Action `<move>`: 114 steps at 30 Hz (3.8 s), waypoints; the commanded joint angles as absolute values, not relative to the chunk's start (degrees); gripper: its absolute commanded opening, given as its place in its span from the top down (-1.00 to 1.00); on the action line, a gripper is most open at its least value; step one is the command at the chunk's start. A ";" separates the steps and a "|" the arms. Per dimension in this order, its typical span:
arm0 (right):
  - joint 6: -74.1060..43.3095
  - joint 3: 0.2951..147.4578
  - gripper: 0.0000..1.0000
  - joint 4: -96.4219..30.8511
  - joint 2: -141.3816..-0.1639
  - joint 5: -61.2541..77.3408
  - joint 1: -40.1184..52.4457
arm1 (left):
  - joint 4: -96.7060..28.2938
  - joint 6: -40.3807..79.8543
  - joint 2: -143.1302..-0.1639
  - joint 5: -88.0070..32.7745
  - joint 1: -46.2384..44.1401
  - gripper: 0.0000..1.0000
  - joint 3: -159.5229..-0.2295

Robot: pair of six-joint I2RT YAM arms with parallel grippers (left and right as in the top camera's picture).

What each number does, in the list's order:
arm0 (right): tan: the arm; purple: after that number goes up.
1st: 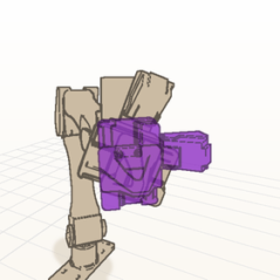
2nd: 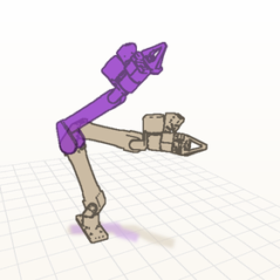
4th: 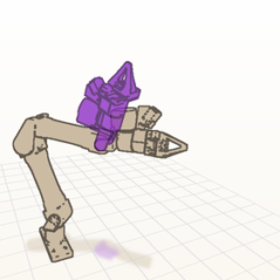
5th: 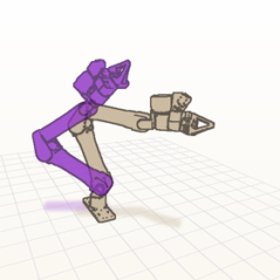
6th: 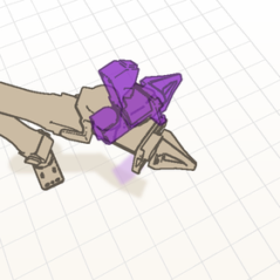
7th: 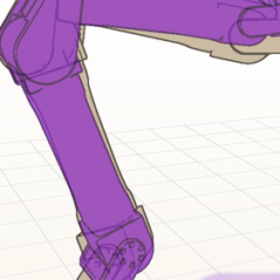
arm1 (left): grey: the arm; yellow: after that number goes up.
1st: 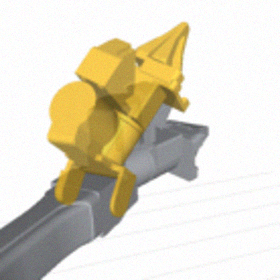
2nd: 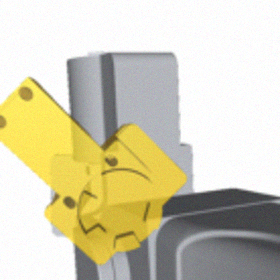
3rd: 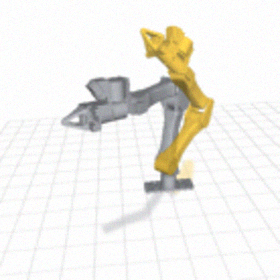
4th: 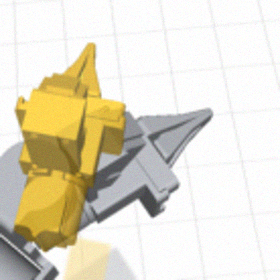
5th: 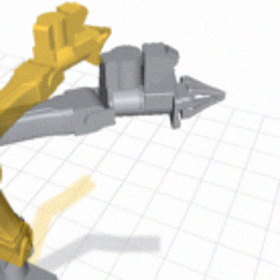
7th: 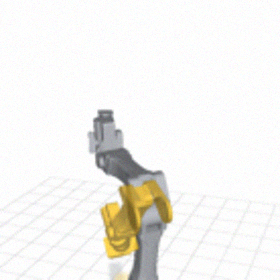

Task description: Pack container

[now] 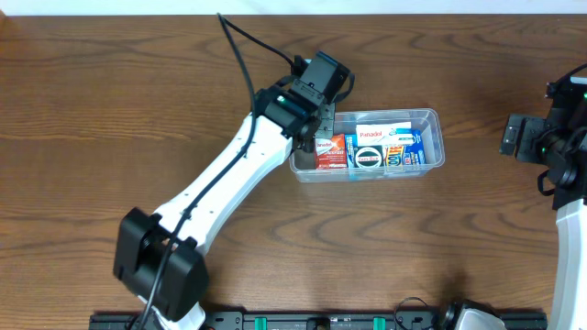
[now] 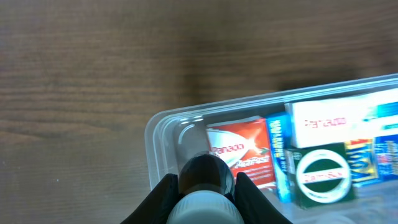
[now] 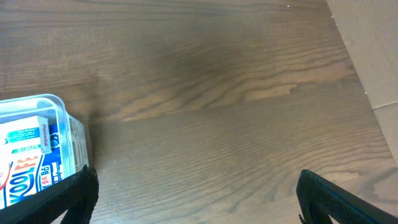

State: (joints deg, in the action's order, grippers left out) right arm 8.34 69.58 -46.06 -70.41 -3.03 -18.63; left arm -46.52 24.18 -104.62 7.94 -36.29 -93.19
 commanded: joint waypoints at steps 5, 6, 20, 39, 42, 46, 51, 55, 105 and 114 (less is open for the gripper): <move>7.73 70.02 -0.98 -46.13 -70.30 -2.98 -19.11 | -46.63 25.61 -107.18 11.68 -36.34 0.46 -93.10; 7.75 70.02 -0.98 -46.13 -70.30 -2.98 -19.11 | -46.65 25.61 -107.57 11.68 -36.34 0.46 -93.10; 7.75 70.02 -0.99 -46.13 -70.30 -2.98 -19.11 | -45.52 25.61 -113.54 11.68 -36.34 0.45 -93.10; 7.73 70.02 -0.98 -46.13 -70.30 -2.98 -19.11 | -45.39 25.56 -115.72 11.64 -36.34 -0.13 -93.08; 7.73 70.02 -0.98 -46.13 -70.30 -2.98 -19.11 | -45.76 25.58 -115.72 11.64 -36.34 -0.13 -93.08; 7.73 70.02 -0.99 -46.13 -70.30 -2.98 -19.11 | -46.06 25.56 -115.18 11.64 -36.34 -0.13 -93.12; 7.75 70.02 -0.98 -46.13 -70.30 -2.98 -19.11 | -46.06 25.52 -111.63 11.64 -36.34 -0.13 -93.12; 7.73 70.02 -0.99 -46.13 -70.30 -2.98 -19.11 | -45.98 25.30 -107.46 11.68 -36.34 -0.13 -93.12; 7.75 70.02 -0.99 -46.13 -70.30 -2.98 -19.11 | -58.22 32.16 -90.72 18.39 -4.01 -0.96 -92.88; 7.75 70.02 -0.99 -46.13 -70.30 -2.98 -19.11 | -47.05 31.57 -68.88 18.70 -8.80 -0.96 -77.06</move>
State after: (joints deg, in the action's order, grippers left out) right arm 8.34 69.58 -46.09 -70.41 -3.03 -18.63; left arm -49.41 30.46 -74.89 18.28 -8.12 -83.13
